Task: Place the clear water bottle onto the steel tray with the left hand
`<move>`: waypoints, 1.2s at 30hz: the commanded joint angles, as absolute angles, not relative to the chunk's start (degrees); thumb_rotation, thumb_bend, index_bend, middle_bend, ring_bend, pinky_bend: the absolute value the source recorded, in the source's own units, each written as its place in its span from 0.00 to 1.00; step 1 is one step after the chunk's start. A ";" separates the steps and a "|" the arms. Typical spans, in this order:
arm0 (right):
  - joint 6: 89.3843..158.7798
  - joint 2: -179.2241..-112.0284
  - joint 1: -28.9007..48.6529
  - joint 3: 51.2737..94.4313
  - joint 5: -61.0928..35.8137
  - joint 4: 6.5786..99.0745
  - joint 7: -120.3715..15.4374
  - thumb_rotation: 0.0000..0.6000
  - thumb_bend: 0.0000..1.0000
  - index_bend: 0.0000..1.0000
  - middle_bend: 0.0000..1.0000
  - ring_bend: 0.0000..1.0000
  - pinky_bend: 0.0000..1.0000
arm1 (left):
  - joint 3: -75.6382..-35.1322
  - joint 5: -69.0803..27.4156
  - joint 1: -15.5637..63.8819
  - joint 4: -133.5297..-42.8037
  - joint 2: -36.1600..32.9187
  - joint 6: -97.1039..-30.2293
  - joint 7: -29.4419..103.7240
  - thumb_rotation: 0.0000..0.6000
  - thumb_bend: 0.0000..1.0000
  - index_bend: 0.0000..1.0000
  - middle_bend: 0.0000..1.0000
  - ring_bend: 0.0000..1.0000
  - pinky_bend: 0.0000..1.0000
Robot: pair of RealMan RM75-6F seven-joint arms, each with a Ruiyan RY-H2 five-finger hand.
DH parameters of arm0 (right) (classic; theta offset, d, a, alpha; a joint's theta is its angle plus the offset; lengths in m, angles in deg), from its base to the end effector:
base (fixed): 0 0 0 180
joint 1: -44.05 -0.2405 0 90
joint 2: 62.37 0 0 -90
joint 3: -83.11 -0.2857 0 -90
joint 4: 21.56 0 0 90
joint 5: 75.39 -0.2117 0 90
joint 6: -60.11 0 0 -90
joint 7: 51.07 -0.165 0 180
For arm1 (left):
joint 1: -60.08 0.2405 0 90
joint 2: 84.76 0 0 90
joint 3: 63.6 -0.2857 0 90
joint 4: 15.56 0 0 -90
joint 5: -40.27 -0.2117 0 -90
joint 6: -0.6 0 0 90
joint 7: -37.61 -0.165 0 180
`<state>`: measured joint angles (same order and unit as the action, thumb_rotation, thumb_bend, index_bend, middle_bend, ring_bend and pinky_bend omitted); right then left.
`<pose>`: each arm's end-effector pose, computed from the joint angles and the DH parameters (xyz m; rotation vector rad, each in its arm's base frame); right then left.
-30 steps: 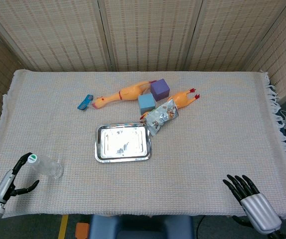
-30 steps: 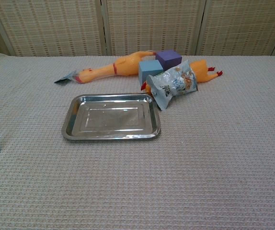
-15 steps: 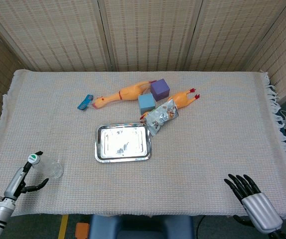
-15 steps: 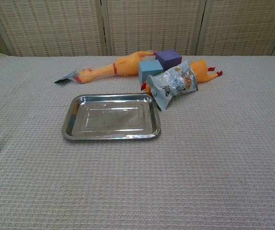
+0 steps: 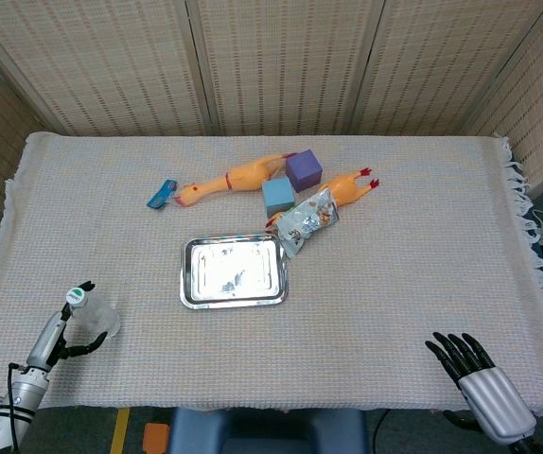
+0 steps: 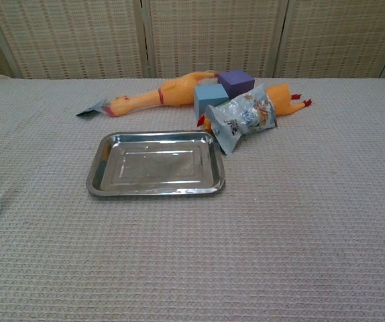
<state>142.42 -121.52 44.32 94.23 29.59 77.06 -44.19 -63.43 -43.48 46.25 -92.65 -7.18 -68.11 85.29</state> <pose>-0.3086 -0.1102 0.1321 1.7928 -0.9753 0.7674 -0.3616 0.2472 0.0641 -1.1574 -1.7303 -1.2786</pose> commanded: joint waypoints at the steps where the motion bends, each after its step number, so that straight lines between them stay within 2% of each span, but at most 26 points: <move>1: 142.31 -121.45 44.27 94.29 29.58 77.09 -44.25 1.00 0.01 0.00 0.00 0.00 0.00 | -63.01 -42.65 46.18 -92.90 -6.69 -67.65 83.93 1.00 0.31 0.16 0.22 0.05 0.13; 6: 142.19 -121.32 44.20 94.48 29.78 77.18 -44.35 1.00 0.01 0.00 0.00 0.00 0.00 | -62.22 -41.26 46.06 -92.41 -5.97 -66.88 83.14 1.00 0.32 0.25 0.28 0.09 0.15; 11: 141.72 -121.27 44.06 94.59 29.72 77.28 -44.06 1.00 0.01 0.00 0.00 0.00 0.00 | -61.79 -40.87 46.47 -92.27 -5.60 -67.29 83.51 1.00 0.38 0.37 0.43 0.21 0.27; 18: 141.25 -121.28 44.02 94.74 29.53 77.53 -43.66 1.00 0.01 0.00 0.00 0.00 0.00 | -61.43 -41.43 47.19 -93.17 -6.01 -68.67 85.91 1.00 0.47 0.41 0.47 0.26 0.34; 21: 140.69 -121.41 43.87 94.80 29.39 77.53 -43.34 1.00 0.01 0.00 0.00 0.00 0.00 | -59.75 -40.61 47.32 -94.14 -5.94 -69.79 88.52 1.00 0.52 0.43 0.49 0.28 0.37; 24: 140.18 -121.45 43.70 94.76 29.01 77.65 -43.24 1.00 0.01 0.00 0.00 0.00 0.00 | -57.52 -41.68 46.43 -99.77 -8.95 -71.05 91.76 1.00 0.55 0.43 0.51 0.30 0.39; 27: 139.92 -121.60 43.62 94.54 28.52 77.72 -42.93 1.00 0.01 0.00 0.00 0.00 0.00 | -56.89 -46.71 45.71 -110.59 -14.69 -73.94 90.57 1.00 0.56 0.42 0.51 0.30 0.39; 29: 139.48 -121.78 43.51 94.51 28.31 77.78 -42.51 1.00 0.01 0.00 0.00 0.00 0.00 | -57.02 -48.71 45.55 -116.95 -17.92 -74.79 87.55 1.00 0.56 0.40 0.51 0.30 0.38; 31: 139.00 -121.96 43.42 94.61 28.25 77.92 -41.99 1.00 0.01 0.00 0.00 0.00 0.00 | -57.72 -48.36 45.73 -118.70 -18.30 -74.55 83.76 1.00 0.55 0.40 0.51 0.30 0.38; 36: 138.61 -122.27 43.48 95.04 28.66 77.98 -41.11 1.00 0.01 0.00 0.00 0.00 0.00 | -63.44 -44.16 46.11 -110.13 -12.23 -66.83 82.65 1.00 0.55 0.39 0.50 0.29 0.37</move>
